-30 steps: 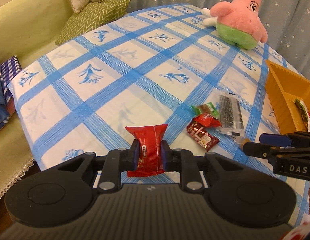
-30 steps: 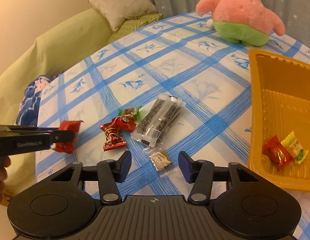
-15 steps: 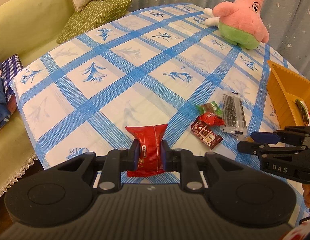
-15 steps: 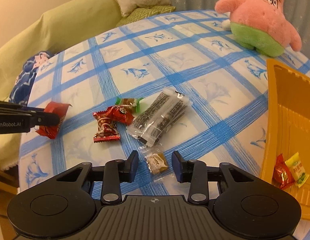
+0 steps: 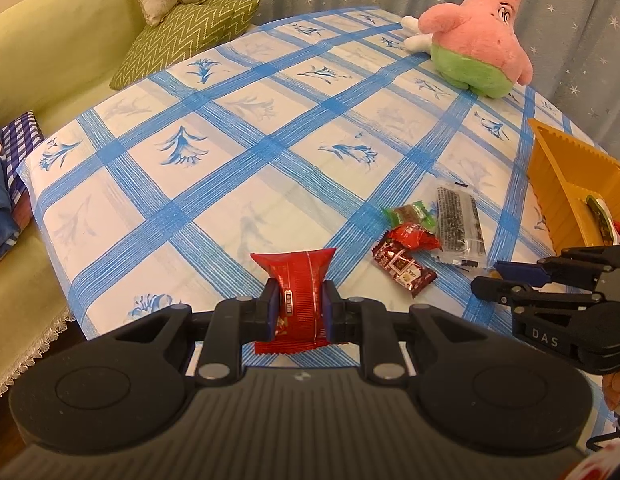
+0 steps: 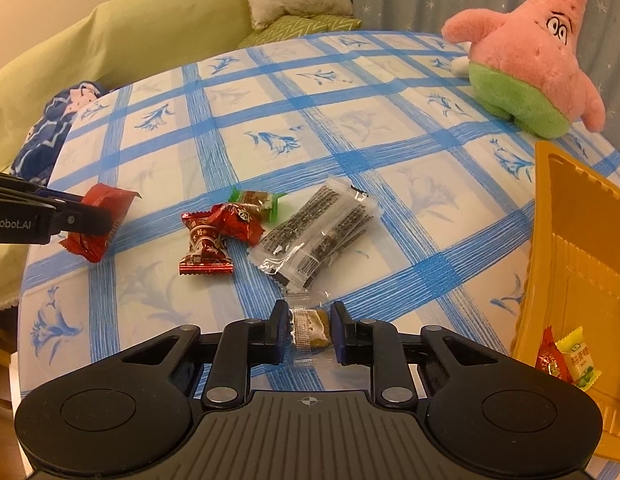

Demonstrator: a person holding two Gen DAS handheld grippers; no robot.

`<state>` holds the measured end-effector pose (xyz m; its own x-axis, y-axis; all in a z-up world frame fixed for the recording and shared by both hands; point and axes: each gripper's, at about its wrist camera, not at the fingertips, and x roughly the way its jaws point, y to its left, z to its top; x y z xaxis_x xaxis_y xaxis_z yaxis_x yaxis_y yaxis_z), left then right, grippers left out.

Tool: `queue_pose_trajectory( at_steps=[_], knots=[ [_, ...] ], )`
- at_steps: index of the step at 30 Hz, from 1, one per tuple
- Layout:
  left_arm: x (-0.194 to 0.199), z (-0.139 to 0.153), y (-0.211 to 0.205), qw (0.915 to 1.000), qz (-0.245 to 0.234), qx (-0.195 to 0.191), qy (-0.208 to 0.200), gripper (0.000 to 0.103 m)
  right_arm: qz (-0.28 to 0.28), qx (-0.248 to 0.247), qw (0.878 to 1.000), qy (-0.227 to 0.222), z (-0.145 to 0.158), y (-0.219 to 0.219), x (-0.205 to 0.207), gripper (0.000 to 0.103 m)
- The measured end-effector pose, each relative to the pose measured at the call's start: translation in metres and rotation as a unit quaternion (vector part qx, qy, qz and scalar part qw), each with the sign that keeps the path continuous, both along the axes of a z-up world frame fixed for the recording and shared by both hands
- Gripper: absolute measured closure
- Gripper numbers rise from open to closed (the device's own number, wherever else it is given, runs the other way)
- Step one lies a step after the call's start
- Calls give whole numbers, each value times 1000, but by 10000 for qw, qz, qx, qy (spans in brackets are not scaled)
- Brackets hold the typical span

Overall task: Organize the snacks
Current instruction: 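Carry the red candy and clear packet over the orange tray with both tools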

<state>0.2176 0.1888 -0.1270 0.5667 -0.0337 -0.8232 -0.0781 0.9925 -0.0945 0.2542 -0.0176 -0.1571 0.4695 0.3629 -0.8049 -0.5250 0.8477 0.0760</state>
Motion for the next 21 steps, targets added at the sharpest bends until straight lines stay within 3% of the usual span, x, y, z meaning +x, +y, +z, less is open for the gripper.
queue_pose_trajectory(
  at_steps=[9,21],
  knots=[
    [-10,8,-2,10000,-10,-7,-54,84,-201,370,9987,288,6,-9,-4,82],
    [-31,36,-26,9988,-435,-77,-231,84,-702,1153,9902,345,48,-49,-34,82]
  ],
)
